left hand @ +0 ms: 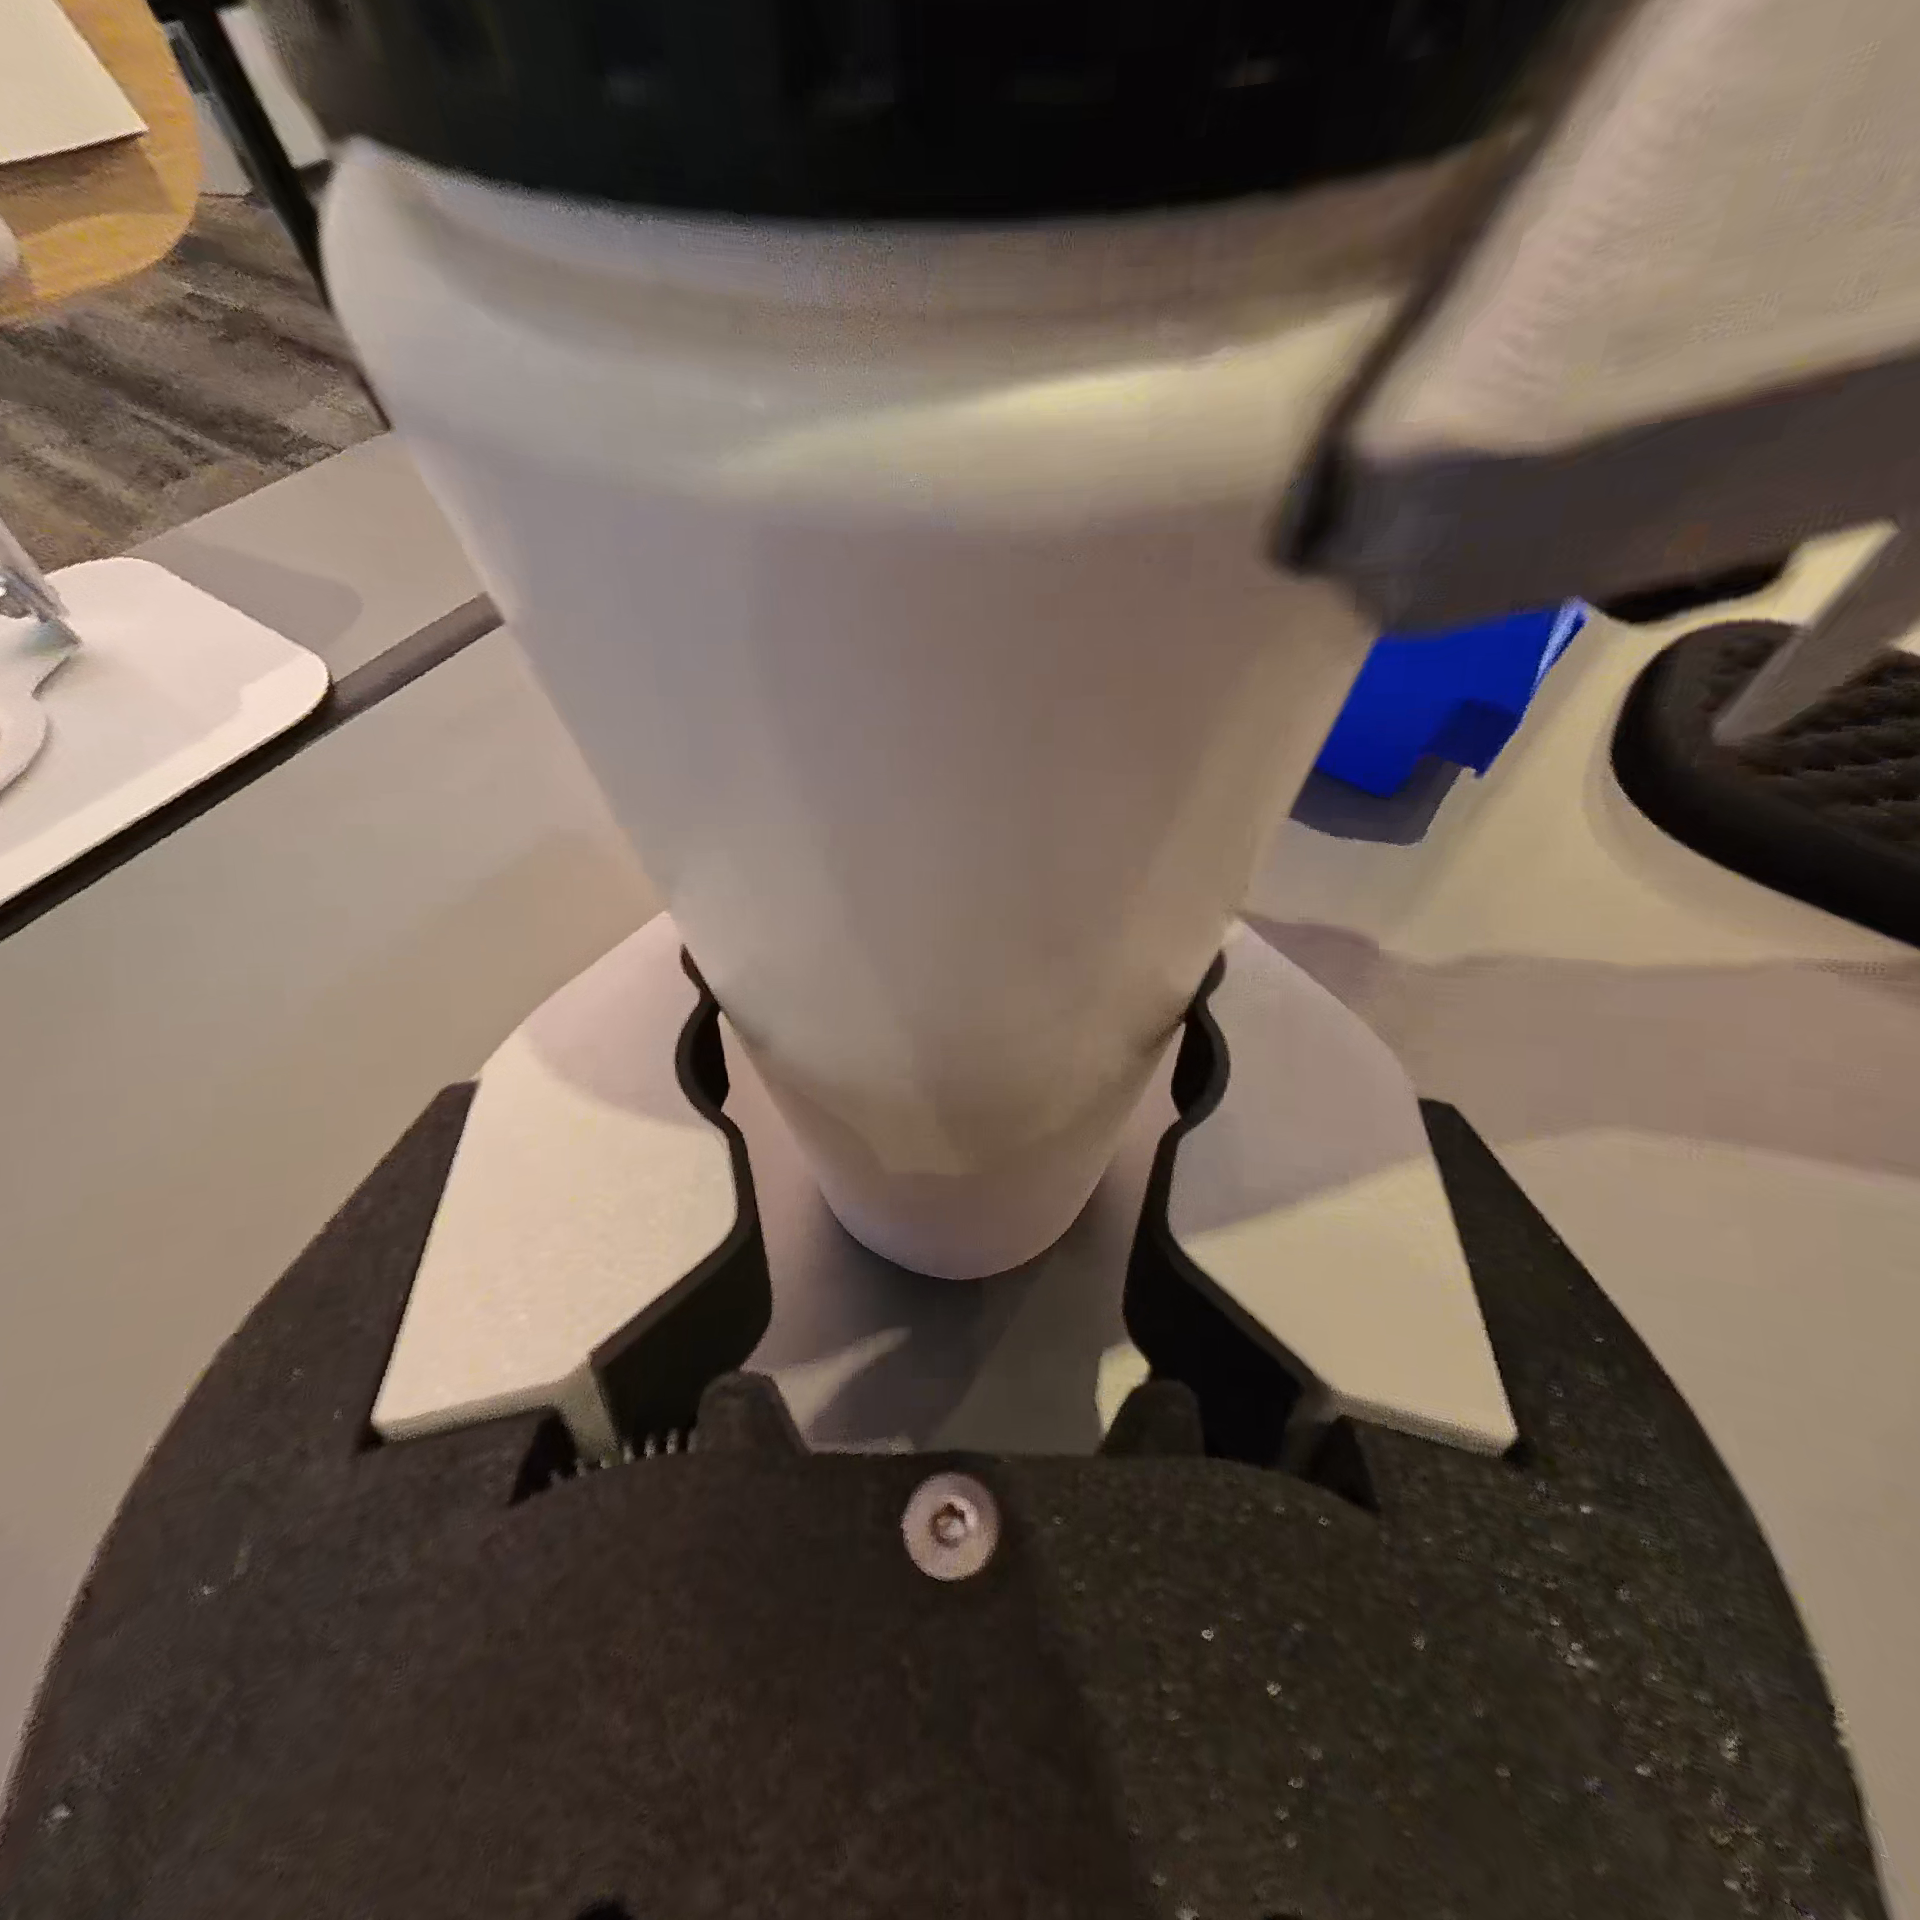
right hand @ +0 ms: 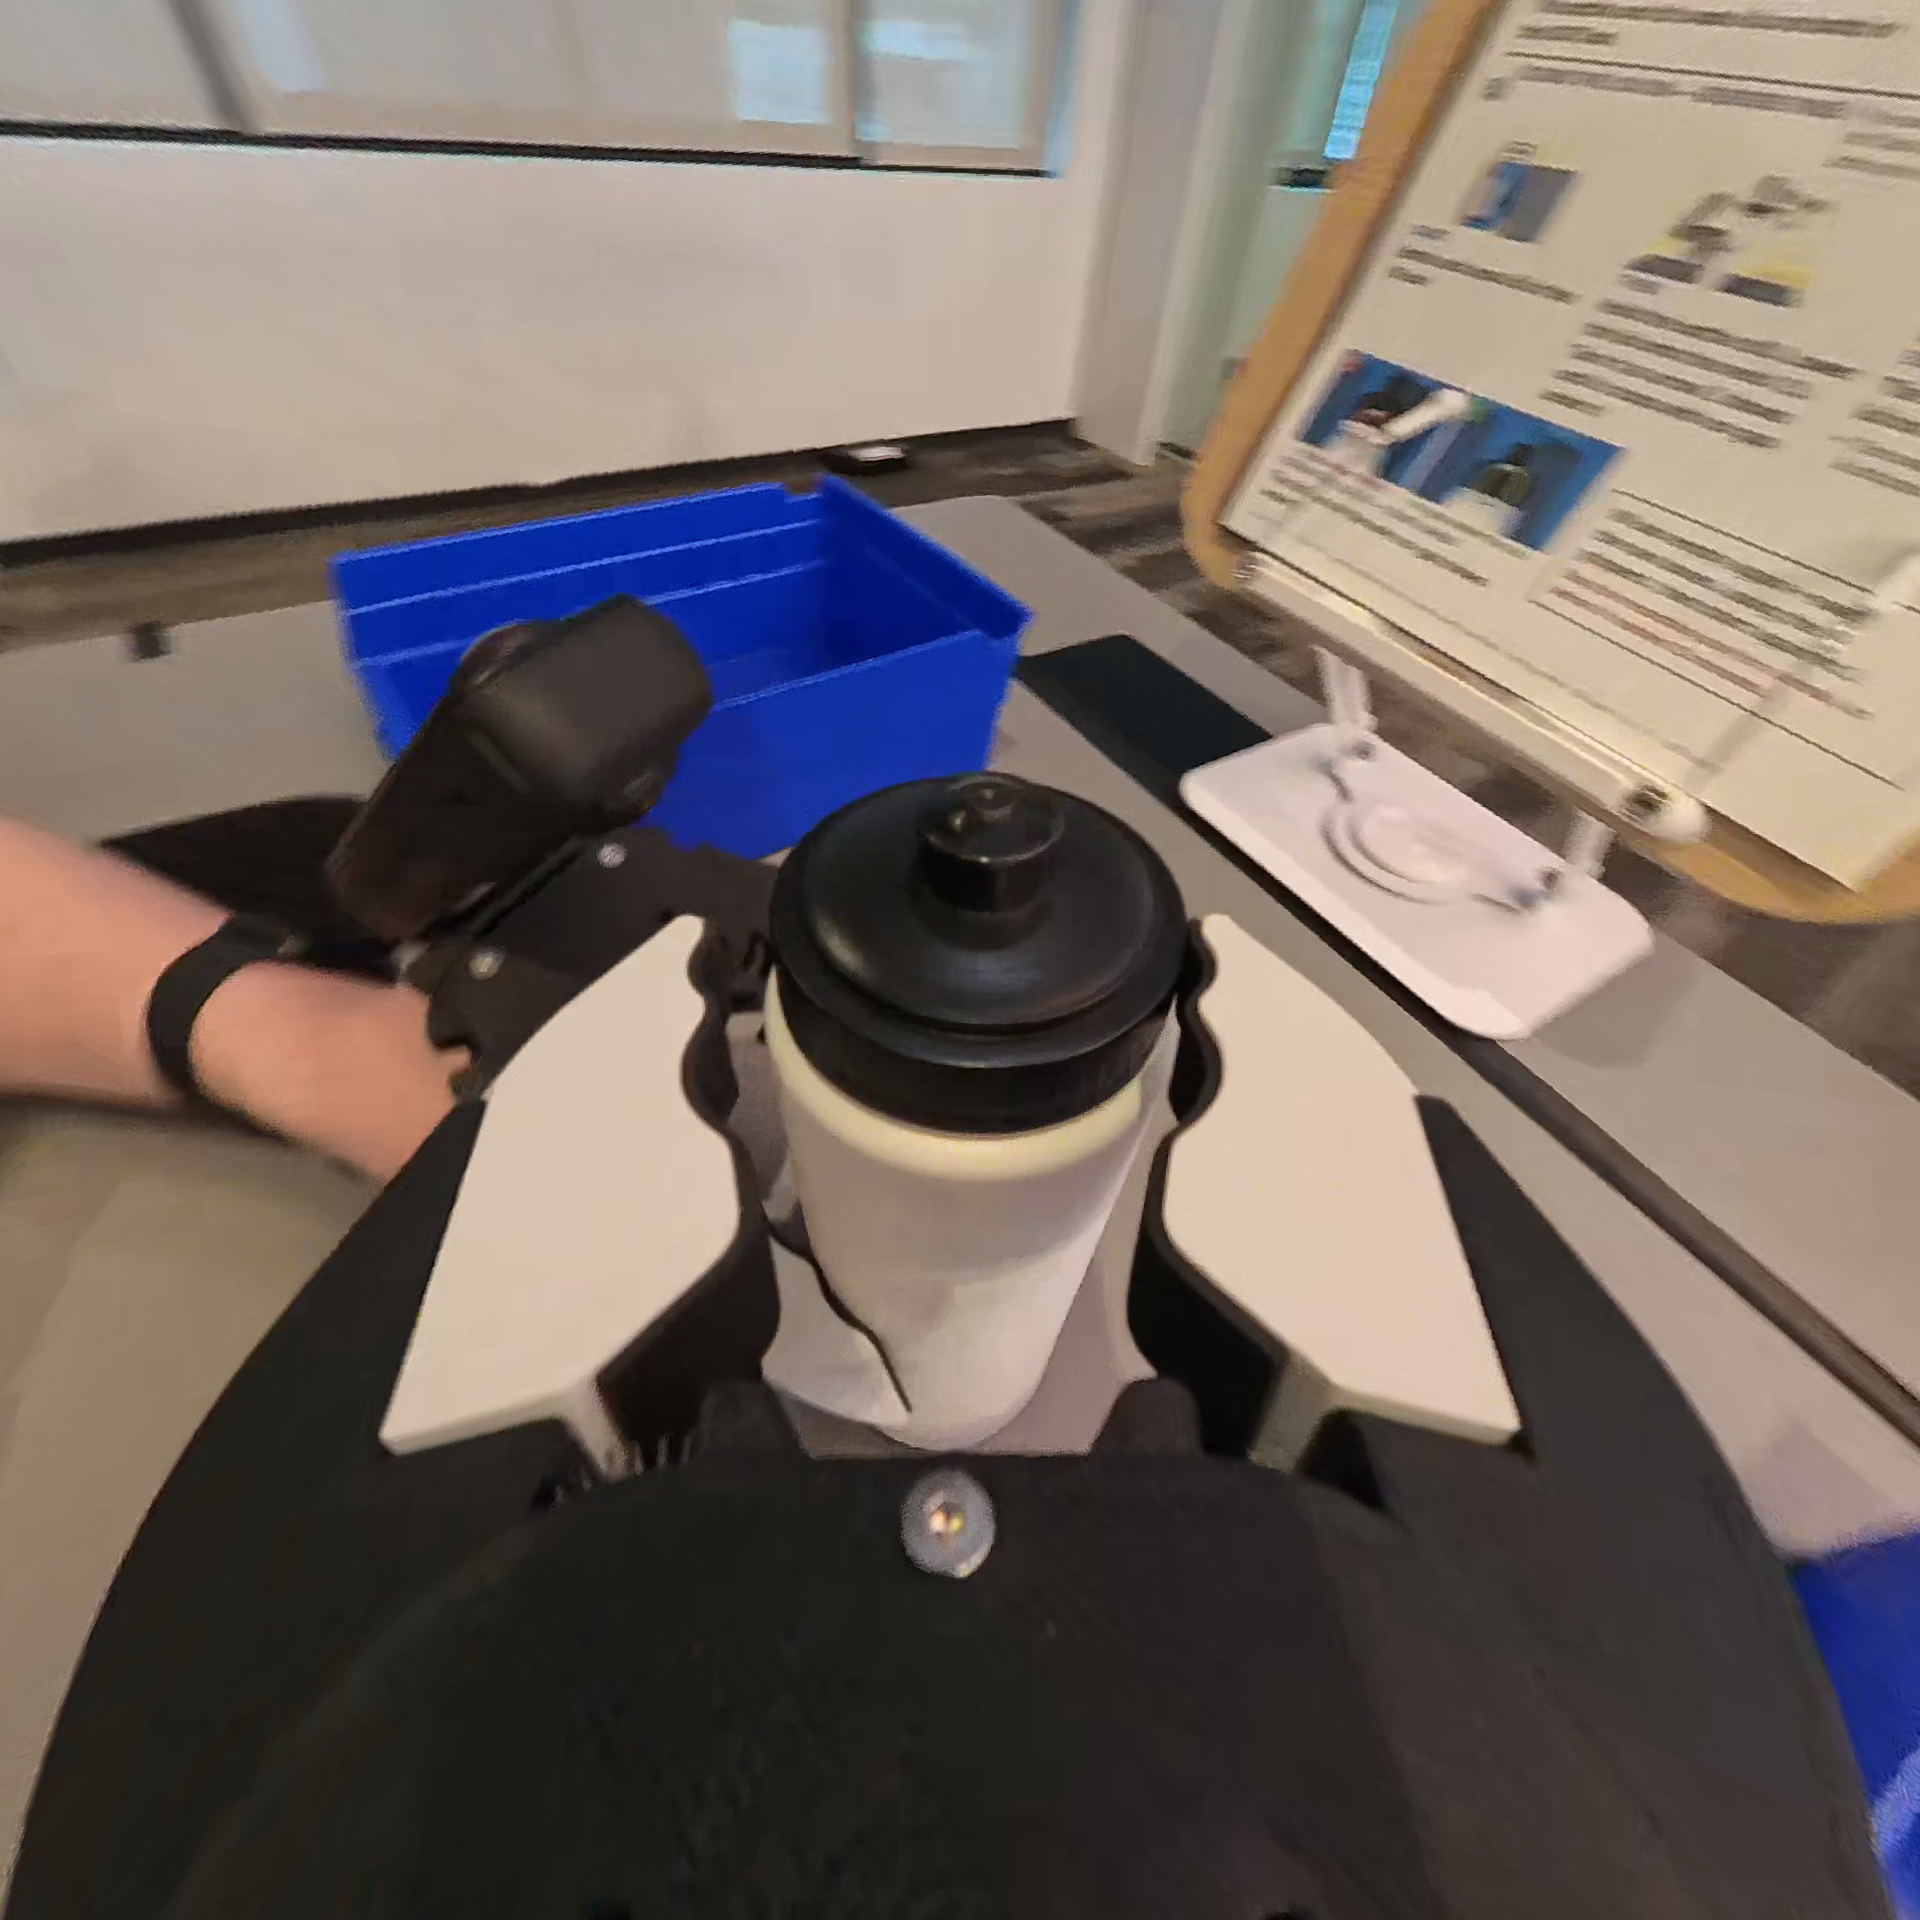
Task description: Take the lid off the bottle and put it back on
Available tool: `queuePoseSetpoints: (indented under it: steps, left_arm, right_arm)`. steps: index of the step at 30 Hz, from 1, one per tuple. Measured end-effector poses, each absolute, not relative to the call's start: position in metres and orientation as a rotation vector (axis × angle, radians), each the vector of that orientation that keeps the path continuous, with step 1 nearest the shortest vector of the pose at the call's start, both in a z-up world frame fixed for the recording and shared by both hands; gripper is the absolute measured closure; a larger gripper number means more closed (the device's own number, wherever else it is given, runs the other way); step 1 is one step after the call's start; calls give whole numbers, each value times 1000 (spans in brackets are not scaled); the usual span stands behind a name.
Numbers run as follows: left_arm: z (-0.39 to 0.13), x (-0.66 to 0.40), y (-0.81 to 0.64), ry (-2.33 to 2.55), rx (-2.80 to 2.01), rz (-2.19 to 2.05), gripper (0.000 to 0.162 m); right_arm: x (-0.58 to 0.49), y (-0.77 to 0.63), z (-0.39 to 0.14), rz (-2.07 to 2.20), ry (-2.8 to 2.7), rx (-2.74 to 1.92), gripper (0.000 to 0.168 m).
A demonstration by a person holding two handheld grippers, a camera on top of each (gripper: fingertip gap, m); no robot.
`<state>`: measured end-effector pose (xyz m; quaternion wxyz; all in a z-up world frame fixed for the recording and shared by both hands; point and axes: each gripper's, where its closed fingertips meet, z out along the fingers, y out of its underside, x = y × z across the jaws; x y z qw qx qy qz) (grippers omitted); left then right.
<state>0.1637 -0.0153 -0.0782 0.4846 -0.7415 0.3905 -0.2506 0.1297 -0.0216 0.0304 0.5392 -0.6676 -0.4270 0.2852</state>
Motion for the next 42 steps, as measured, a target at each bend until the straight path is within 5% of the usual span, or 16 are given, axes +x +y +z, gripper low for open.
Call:
queuePoseSetpoints:
  steps: [9, 25, 29, 42]
  left_arm:
    - [-79, 171, -24, 1051, -1763, -653, 76]
    - [-79, 168, -17, 978, -1776, -568, 75]
    - [-68, 173, -21, 952, -1651, -782, 46]
    - [-70, 185, -48, 1135, -1568, -886, 58]
  right_arm:
    - [142, -31, 30, 883, -1196, -1463, 89]
    - [139, -24, 32, 602, -881, -1630, 95]
    - [130, -41, 31, 824, -1046, -1566, 95]
    - [129, -57, 35, 933, -1285, -1405, 90]
